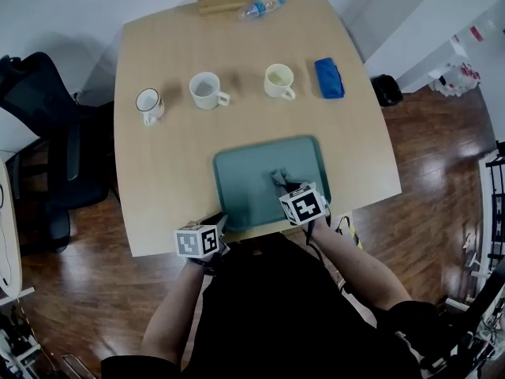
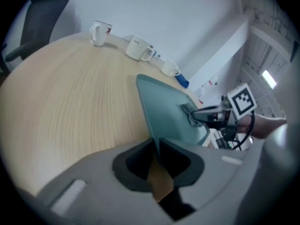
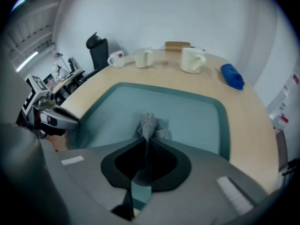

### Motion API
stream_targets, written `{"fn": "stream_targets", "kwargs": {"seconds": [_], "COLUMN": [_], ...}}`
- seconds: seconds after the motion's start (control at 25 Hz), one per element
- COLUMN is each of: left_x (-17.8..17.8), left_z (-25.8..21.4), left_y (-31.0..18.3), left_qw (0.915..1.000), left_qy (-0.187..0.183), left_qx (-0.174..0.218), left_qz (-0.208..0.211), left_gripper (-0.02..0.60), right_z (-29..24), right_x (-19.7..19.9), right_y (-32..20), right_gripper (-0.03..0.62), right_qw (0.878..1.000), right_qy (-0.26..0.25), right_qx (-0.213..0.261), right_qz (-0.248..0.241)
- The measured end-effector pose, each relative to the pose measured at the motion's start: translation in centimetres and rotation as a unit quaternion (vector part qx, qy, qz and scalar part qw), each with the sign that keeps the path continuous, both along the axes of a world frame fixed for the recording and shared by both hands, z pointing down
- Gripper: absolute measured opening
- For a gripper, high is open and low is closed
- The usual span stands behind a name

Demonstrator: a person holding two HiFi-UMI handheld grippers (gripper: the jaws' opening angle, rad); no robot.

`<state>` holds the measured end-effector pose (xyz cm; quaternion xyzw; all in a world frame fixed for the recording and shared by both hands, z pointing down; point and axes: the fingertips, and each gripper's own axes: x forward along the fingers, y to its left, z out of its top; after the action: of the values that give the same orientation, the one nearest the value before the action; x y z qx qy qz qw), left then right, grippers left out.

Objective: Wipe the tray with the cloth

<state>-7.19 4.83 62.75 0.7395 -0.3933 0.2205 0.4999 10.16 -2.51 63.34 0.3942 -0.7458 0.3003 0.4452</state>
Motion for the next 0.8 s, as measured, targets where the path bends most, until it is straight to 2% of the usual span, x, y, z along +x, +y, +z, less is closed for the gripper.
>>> {"fn": "stream_targets", "kwargs": {"seconds": [0.16, 0.28, 0.4, 0.48, 0.6, 0.64, 0.72, 0.8], "left_x": [0.3, 0.5, 0.4, 0.1, 0.1, 0.3, 0.7, 0.7], "left_z": [-0.1, -0.2, -0.3, -0.4, -0.5, -0.4, -0.3, -0.4], "left_y": [0.0, 0.0, -0.2, -0.1, 0.7, 1.0, 1.3, 1.3], "left_qw": [1.0, 0.9998, 0.9994, 0.9985, 0.9977, 0.9979, 0.9985, 0.9988], "left_qy": [-0.007, -0.016, -0.029, -0.048, -0.062, -0.057, -0.045, -0.04], "left_qx": [-0.006, -0.008, -0.015, -0.02, -0.024, -0.028, -0.03, -0.027], "left_qz": [-0.004, -0.003, -0.011, -0.019, -0.013, -0.01, -0.009, -0.011], "left_gripper": [0.046, 0.048, 0.049, 0.074, 0.097, 0.097, 0.052, 0.048], "right_z": [0.6, 0.4, 0.1, -0.1, -0.1, -0.2, -0.1, 0.1], "right_x": [11.1, 14.0, 13.3, 12.8, 11.2, 10.1, 6.9, 2.9], "right_y": [0.0, -0.1, -0.5, -0.7, -0.5, -0.3, 0.3, 1.2], "right_gripper": [0.029, 0.029, 0.029, 0.029, 0.029, 0.029, 0.029, 0.029], "right_qw": [0.994, 0.991, 0.992, 0.991, 0.992, 0.993, 0.995, 0.998], "right_qy": [0.052, 0.058, 0.068, 0.074, 0.055, 0.041, 0.013, -0.003], "right_qx": [-0.005, 0.002, 0.018, 0.028, 0.022, 0.016, 0.0, -0.011], "right_qz": [0.095, 0.118, 0.107, 0.105, 0.114, 0.113, 0.097, 0.062]}}
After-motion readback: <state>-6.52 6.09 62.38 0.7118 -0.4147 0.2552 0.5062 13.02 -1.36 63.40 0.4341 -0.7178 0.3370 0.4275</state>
